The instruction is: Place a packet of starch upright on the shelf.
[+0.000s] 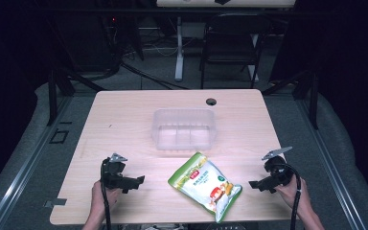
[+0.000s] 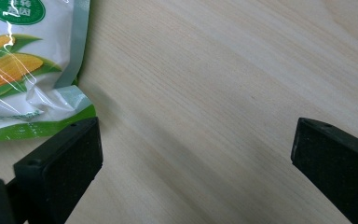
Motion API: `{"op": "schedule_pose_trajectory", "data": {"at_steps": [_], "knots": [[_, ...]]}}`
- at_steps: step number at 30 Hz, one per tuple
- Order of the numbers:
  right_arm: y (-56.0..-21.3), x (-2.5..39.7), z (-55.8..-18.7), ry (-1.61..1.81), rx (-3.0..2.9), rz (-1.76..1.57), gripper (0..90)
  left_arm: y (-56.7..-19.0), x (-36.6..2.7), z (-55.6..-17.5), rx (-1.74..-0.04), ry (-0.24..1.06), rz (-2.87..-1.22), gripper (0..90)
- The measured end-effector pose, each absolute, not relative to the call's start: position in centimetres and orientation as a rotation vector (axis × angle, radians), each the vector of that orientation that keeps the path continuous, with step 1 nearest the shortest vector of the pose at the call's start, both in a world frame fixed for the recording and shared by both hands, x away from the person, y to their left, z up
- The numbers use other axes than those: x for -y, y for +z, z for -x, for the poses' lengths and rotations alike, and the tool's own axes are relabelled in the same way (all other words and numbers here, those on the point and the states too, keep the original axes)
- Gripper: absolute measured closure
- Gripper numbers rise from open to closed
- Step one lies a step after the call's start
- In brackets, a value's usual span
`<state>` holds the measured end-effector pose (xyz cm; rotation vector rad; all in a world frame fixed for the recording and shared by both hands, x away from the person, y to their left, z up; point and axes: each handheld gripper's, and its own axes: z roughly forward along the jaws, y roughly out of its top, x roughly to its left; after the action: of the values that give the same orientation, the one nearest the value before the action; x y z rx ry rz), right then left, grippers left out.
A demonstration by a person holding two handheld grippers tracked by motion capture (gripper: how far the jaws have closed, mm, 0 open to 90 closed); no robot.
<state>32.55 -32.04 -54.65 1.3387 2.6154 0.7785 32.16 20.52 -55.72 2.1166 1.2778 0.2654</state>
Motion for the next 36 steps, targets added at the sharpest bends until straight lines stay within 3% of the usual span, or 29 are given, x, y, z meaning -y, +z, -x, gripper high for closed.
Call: {"op": "schedule_pose_trajectory", "data": {"at_steps": [7,22,36], "knots": [[-54.7,32.0,-32.4,0.805,-2.638,-1.340,1.9,-55.7,-20.2,-32.3,-1.269,0.313,-2.125,0.3],[-52.3,29.8,-33.9,0.799,-2.676,-1.296,3.5,-55.7,-20.8,-31.6,-1.278,0.262,-2.145,0.4],[-50.9,24.8,-35.6,0.868,-2.776,-1.175,7.3,-54.8,-18.5,-31.7,-1.244,0.229,-2.155,0.3]]}}
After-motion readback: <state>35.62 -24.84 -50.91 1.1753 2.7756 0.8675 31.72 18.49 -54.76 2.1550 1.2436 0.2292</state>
